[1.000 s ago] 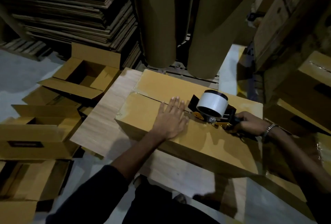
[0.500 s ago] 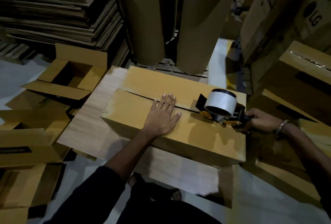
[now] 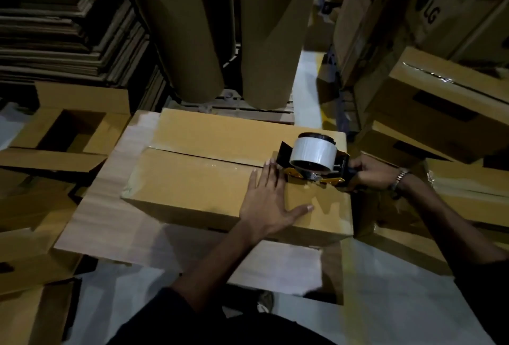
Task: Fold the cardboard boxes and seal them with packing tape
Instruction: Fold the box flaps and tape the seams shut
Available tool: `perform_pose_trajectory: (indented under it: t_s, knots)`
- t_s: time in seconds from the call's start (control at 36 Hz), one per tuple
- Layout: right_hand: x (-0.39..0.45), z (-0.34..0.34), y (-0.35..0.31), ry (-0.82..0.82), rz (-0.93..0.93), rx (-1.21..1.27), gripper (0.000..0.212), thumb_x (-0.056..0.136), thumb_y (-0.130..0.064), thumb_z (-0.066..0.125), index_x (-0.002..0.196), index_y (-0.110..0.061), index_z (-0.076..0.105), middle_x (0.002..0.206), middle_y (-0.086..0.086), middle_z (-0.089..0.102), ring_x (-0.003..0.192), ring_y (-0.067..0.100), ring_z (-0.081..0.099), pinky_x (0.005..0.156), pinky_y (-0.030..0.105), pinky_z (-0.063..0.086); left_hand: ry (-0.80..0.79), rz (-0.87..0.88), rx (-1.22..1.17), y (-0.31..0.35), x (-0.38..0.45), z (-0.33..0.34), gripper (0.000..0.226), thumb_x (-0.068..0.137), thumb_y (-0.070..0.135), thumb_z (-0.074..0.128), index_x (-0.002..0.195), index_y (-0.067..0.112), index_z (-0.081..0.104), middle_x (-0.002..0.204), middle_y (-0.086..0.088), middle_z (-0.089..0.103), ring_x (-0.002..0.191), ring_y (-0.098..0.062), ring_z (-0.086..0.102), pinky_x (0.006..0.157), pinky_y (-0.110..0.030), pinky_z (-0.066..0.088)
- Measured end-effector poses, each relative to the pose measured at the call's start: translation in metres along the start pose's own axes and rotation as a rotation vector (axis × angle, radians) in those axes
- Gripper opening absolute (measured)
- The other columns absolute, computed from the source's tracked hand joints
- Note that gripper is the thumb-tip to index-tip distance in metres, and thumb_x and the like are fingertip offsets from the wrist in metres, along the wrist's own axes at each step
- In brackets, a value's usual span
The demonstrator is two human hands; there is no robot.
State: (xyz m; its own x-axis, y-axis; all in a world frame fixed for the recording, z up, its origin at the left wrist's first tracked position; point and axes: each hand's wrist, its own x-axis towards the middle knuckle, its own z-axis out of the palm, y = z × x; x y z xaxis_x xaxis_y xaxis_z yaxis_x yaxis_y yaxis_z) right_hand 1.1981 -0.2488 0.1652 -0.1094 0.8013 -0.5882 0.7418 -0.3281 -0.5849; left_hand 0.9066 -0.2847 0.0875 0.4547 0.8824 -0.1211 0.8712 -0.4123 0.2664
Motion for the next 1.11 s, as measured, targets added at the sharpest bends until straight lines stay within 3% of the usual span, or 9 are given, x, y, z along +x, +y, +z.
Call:
perform_pose_trajectory:
  t_s: [0.08,0.17,0.28,0.36,0.44,0.61,0.86,1.03,1.11]
  knots:
    - [-0.004,-0.001,-0.001,-0.003,-0.007,-0.021,0.024,0.072,-0.026,0.084,0.093,-0.015,0.08,0.092,0.012,0.077,0.082,0.027,0.068,0.073,0.037,0.052,0.007,0.006,-0.004,-0.002,0.0,0.001,0.12,0.085,0.098,0.012,0.167,0.011,0.003,0.174,-0.012,-0.011,0.161,-0.023,-0.016,0.13,-0.054,0.0]
    - [-0.011,-0.014,0.01,0.018,0.01,-0.045,0.013,0.08,-0.017,0.083,0.092,-0.014,0.079,0.092,0.011,0.076,0.083,0.025,0.066,0.074,0.038,0.05,-0.009,-0.014,0.011,-0.001,0.002,0.002,0.118,0.085,0.097,0.008,0.167,0.012,-0.005,0.174,-0.009,-0.015,0.16,-0.021,-0.019,0.13,-0.051,-0.002]
    - [-0.033,-0.045,0.047,0.07,0.083,-0.073,0.005,0.078,-0.015,0.078,0.079,-0.012,0.075,0.068,-0.003,0.07,0.068,0.017,0.063,0.067,0.033,0.044,-0.017,-0.022,0.029,-0.001,0.003,0.003,0.115,0.087,0.095,0.006,0.166,0.013,-0.009,0.173,-0.008,-0.018,0.159,-0.021,-0.022,0.13,-0.05,-0.005]
    - [-0.043,-0.053,0.069,0.104,0.147,-0.121,0.003,0.084,0.001,0.071,0.085,0.004,0.071,0.072,0.015,0.066,0.069,0.03,0.058,0.064,0.038,0.043,-0.022,-0.026,0.03,0.003,0.004,0.003,0.114,0.087,0.094,0.005,0.165,0.013,-0.012,0.172,-0.009,-0.021,0.158,-0.022,-0.024,0.129,-0.052,-0.005]
    - [-0.039,-0.05,0.074,0.15,0.162,-0.192,0.006,0.083,0.004,0.069,0.084,0.01,0.068,0.077,0.028,0.068,0.066,0.027,0.059,0.063,0.038,0.045,-0.021,-0.058,0.046,0.009,0.005,0.002,0.115,0.087,0.094,0.005,0.166,0.012,-0.01,0.172,-0.013,-0.018,0.158,-0.027,-0.023,0.129,-0.055,-0.004]
    - [-0.033,-0.052,0.062,0.177,0.181,-0.211,0.015,0.082,0.007,0.066,0.072,-0.003,0.065,0.055,0.001,0.06,0.053,0.017,0.051,0.052,0.027,0.036,-0.075,0.017,-0.048,0.068,0.018,0.001,0.126,0.079,0.101,0.01,0.167,0.012,-0.002,0.172,-0.016,-0.016,0.159,-0.029,-0.02,0.126,-0.062,-0.007]
    - [-0.041,-0.055,0.056,0.112,0.199,-0.251,0.021,0.085,-0.001,0.068,0.071,-0.015,0.061,0.069,0.005,0.063,0.064,0.021,0.057,0.057,0.033,0.044,-0.023,0.025,-0.079,0.095,0.025,0.016,0.133,0.078,0.101,0.02,0.165,0.005,-0.008,0.172,-0.016,-0.021,0.159,-0.028,-0.023,0.126,-0.06,-0.005]
    - [-0.044,-0.057,0.066,0.077,0.127,-0.178,0.033,0.087,0.003,0.067,0.065,-0.018,0.055,0.064,0.001,0.052,0.06,0.015,0.047,0.054,0.027,0.037,-0.001,0.016,-0.056,0.098,0.025,0.02,0.127,0.08,0.098,0.02,0.167,0.008,-0.004,0.173,-0.015,-0.018,0.159,-0.026,-0.022,0.127,-0.059,-0.003]
    - [-0.049,-0.065,0.094,0.06,0.104,-0.163,0.013,0.088,0.0,0.07,0.077,-0.006,0.066,0.077,0.019,0.063,0.067,0.025,0.054,0.06,0.034,0.042,-0.018,0.009,-0.035,0.1,0.025,0.021,0.125,0.081,0.096,0.019,0.165,0.01,-0.012,0.172,-0.014,-0.022,0.158,-0.026,-0.026,0.127,-0.058,-0.006]
